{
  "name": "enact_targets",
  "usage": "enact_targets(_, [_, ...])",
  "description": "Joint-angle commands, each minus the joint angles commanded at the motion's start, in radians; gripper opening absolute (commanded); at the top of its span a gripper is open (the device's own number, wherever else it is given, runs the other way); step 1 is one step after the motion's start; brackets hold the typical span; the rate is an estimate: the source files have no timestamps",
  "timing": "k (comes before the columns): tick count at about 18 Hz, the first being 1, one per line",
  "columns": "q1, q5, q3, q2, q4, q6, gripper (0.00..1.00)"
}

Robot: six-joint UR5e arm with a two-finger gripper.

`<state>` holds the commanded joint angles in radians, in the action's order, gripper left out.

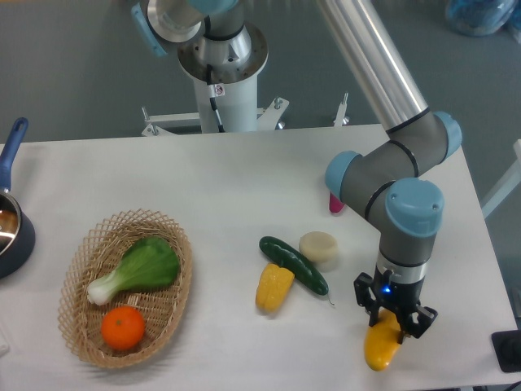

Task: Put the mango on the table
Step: 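Lower the mango onto the bare table and open the gripper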

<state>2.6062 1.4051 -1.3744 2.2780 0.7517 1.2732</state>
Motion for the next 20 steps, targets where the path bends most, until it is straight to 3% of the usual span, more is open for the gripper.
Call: enact_targets(20, [-0.017,0.000,-0.098,-0.048,-0.002,0.002,0.60])
